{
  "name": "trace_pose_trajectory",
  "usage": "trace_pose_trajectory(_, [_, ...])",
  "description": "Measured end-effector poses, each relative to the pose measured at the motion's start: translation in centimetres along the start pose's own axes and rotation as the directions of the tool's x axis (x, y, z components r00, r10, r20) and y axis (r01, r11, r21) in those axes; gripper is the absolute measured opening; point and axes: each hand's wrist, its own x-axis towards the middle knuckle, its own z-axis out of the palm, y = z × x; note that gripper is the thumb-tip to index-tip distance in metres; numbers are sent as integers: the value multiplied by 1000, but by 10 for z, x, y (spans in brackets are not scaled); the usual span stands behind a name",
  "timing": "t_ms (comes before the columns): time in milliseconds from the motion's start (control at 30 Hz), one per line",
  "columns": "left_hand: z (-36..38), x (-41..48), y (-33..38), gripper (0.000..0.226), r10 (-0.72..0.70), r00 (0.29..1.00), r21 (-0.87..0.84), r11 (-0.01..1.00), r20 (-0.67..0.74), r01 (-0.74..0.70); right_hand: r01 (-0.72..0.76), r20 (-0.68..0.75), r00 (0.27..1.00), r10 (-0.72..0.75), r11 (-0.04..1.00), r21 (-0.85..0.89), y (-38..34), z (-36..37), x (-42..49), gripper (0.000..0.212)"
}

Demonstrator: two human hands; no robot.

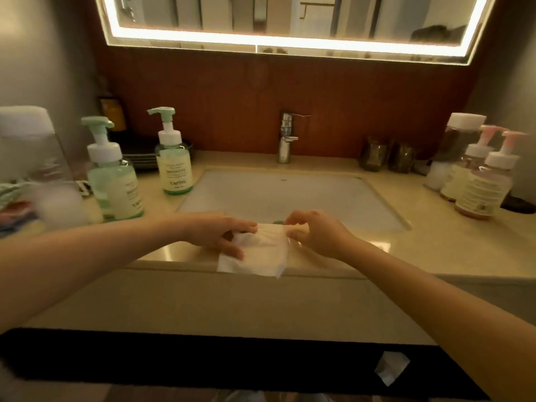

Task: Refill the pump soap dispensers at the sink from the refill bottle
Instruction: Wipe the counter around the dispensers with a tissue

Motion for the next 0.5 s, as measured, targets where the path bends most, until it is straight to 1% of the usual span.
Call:
trace_pose_trajectory(100, [2, -18, -24, 69, -39, 999, -23, 999, -10, 39, 48, 14, 999, -48, 998, 32, -23, 16, 16, 27])
trace_pose_trajectory(200, [4, -20, -28, 74, -75, 996, -71, 995, -56, 71, 67, -23, 998, -66, 997, 36, -38, 24, 28, 28])
trace_pose_trajectory(233, [6, -23, -28, 75, -96, 990, -101, 991, -102, 86, 76, -36, 997, -75, 997, 28, -44, 25, 33, 29])
trace_pose_trajectory(300, [11, -33, -26, 71, -106, 959, -141, 987, -264, 71, 88, -58, 995, -86, 996, 34, -52, 25, 43, 28])
trace_pose_trajectory(367, [17, -47, -23, 56, -49, 894, -124, 992, -445, -7, 107, -51, 993, -104, 993, 56, -56, 25, 51, 26])
trace_pose_trajectory(400, [21, -54, -21, 47, -11, 859, -110, 992, -512, -54, 120, -31, 992, -118, 991, 63, -56, 26, 55, 25])
trace_pose_trajectory(467, [31, -65, -16, 33, 46, 810, -97, 987, -584, -126, 160, 13, 987, -161, 986, 55, -56, 27, 60, 26])
trace_pose_trajectory(500, [36, -69, -13, 31, 69, 796, -92, 984, -602, -154, 189, 38, 981, -191, 981, 38, -56, 28, 61, 29])
